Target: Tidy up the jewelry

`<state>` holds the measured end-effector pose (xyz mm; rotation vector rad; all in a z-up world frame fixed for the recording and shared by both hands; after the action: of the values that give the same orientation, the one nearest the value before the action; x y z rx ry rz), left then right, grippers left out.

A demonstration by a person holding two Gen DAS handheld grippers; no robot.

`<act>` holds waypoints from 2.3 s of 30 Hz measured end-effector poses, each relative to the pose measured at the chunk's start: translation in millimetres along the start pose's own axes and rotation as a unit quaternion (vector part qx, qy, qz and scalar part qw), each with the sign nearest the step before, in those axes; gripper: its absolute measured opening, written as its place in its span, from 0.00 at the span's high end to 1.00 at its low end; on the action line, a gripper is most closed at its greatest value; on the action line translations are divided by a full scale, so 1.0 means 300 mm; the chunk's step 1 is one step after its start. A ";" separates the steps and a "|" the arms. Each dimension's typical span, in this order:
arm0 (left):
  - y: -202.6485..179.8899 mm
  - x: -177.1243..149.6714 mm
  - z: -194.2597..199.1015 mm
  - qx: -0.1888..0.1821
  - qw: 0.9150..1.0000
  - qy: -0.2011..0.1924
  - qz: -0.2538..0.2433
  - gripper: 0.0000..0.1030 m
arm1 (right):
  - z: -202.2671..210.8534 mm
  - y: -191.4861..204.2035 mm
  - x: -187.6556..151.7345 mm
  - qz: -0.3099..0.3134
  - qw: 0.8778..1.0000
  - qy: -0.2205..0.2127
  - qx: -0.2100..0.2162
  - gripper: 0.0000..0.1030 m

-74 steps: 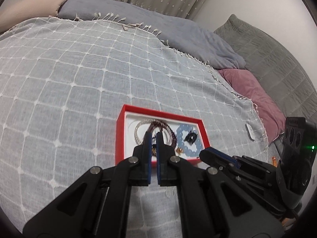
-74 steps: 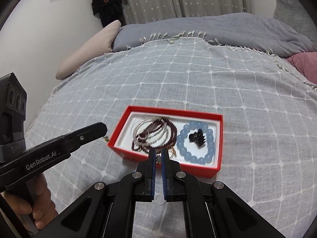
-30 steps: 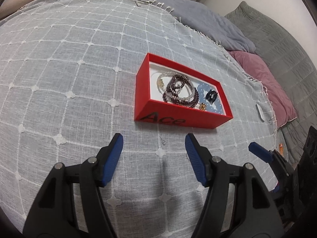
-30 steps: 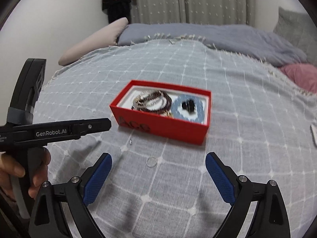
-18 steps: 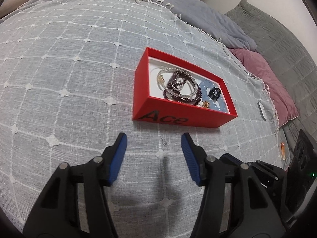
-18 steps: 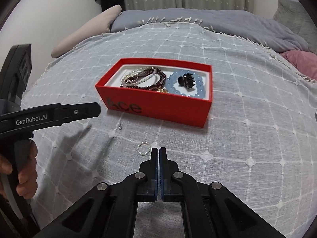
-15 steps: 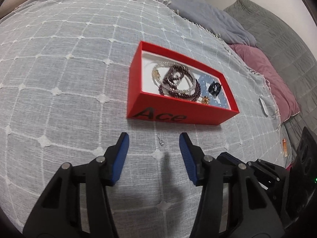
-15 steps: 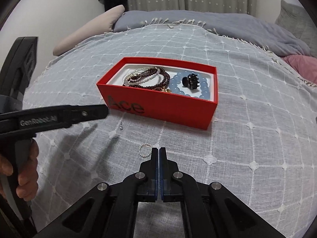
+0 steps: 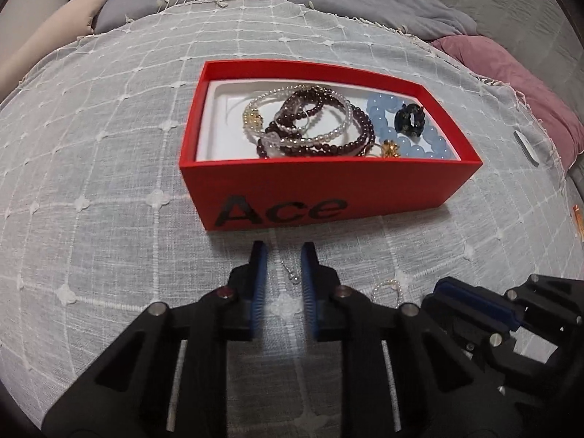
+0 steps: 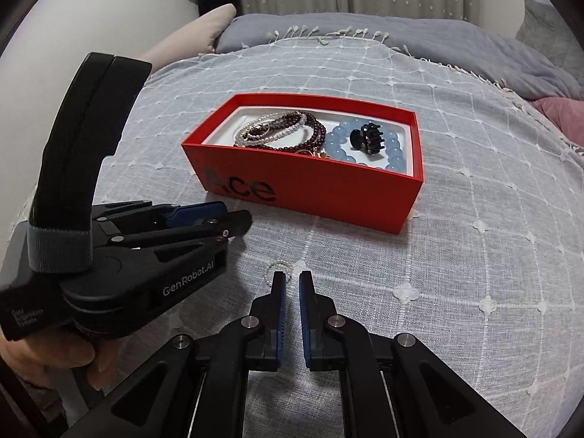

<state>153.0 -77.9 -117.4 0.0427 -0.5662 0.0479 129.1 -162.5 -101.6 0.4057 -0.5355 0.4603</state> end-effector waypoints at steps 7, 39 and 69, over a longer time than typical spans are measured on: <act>0.005 -0.001 0.005 0.003 1.000 0.004 -0.007 0.98 | 0.000 0.002 0.003 -0.001 1.000 0.001 0.002 0.92; 0.153 0.035 0.149 -0.060 0.996 -0.007 0.065 0.99 | -0.101 0.050 0.006 0.033 0.999 0.004 -0.006 0.45; 0.006 -0.026 0.054 -0.072 0.997 0.029 0.016 0.99 | 0.041 -0.022 0.056 -0.017 1.000 -0.026 0.003 0.98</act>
<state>137.7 -77.2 -107.8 -0.1077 -0.5110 0.0394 140.5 -168.7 -84.0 0.4335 -0.5771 0.4196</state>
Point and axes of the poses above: each gripper's, at about its wrist camera, not at the fingertips, and z roughly against the way its jaws point, y to its left, x to its top, the point moved 10 cm from there along -z, roughly the way its jaws point, and after that the axes turned 9 degrees about x, right-handed, at the moved point
